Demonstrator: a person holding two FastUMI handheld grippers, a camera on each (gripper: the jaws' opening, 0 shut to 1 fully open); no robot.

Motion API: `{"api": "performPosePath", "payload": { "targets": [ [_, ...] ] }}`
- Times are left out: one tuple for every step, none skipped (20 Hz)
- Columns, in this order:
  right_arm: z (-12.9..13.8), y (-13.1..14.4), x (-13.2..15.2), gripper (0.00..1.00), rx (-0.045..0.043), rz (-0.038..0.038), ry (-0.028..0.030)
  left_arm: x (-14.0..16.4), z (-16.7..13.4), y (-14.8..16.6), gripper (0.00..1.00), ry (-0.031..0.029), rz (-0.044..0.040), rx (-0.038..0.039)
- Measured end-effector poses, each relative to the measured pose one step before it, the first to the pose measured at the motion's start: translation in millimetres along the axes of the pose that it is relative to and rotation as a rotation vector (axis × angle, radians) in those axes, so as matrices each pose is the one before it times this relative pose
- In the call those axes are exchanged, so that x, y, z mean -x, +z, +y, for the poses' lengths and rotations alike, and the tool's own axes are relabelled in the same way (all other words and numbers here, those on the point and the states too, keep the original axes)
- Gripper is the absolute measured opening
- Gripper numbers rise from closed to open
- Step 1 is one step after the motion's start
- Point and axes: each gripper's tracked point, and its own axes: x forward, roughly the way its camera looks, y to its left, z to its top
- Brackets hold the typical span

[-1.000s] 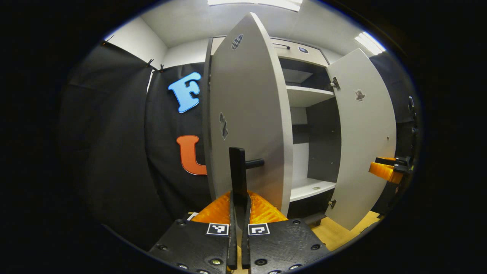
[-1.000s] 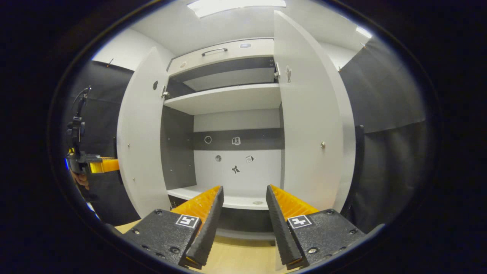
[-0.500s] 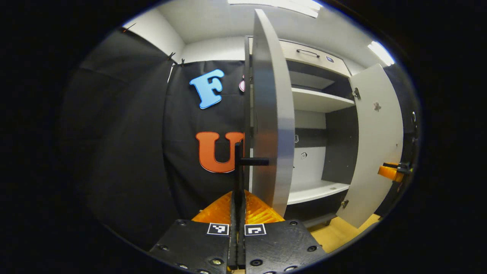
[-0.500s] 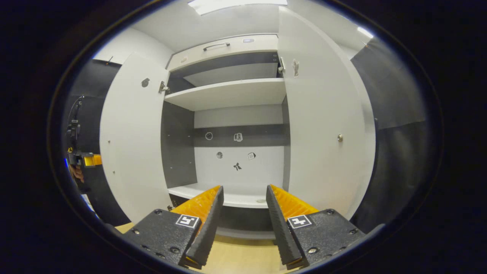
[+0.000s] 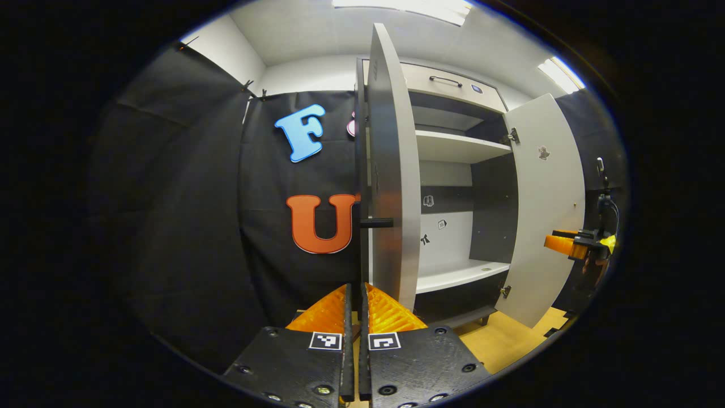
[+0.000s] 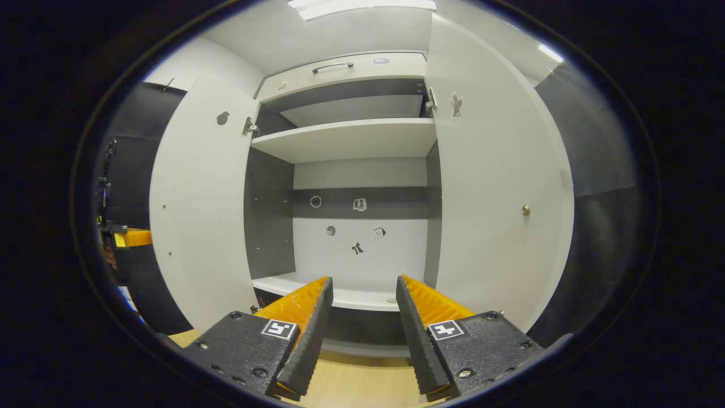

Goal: Open the right door of the double-door shoe cabinet with the right hand, and open the left door with the left hand.

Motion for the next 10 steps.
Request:
{"api": "performPosePath", "payload": {
  "targets": [
    [1.13,-2.59,-2.51,0.71,-0.00579,0.00661,0.00363,10.51,-9.97,4.13,0.02,-0.00652,-0.01717,0.02299],
    [0.81,-3.55,-1.73,0.71,-0.00617,0.00807,0.00546,6.66,-13.67,3.95,0.00,-0.01064,-0.01684,0.02113],
    [1.79,-2.25,-0.85,0.71,-0.00749,0.00523,0.00596,2.61,-13.78,3.24,0.00,-0.00787,-0.01246,0.01235],
    [0.99,-0.94,0.18,0.72,-0.00808,0.00106,0.00626,-1.50,-11.78,3.58,0.00,0.01009,-0.01679,0.00397],
    [-0.61,-1.21,1.91,0.72,-0.00413,-0.00223,0.00429,-4.21,-11.28,3.16,0.00,0.01683,-0.01608,0.00297],
    [-1.83,0.00,2.76,0.71,0.00252,-0.00417,-0.00256,-7.92,-13.85,0.94,0.00,0.00873,-0.01197,-0.00661],
    [-3.18,-0.46,3.89,0.71,0.00816,-0.00134,-0.00794,-11.85,-17.78,-0.48,0.00,-0.00326,-0.00593,-0.01147],
    [-4.19,0.11,5.79,0.72,0.00939,-0.00211,-0.00817,-12.65,-16.54,-3.19,0.00,-0.00792,0.00121,-0.01176],
    [-3.69,0.49,4.16,0.72,0.00583,-0.00378,-0.00745,-13.89,-17.44,-2.35,0.00,-0.01896,-0.00188,-0.01023],
    [-5.66,1.01,4.50,0.71,0.00512,-0.00694,-0.01256,-13.75,-17.39,-5.09,0.00,-0.02122,0.00728,0.00087]
  ]
}}
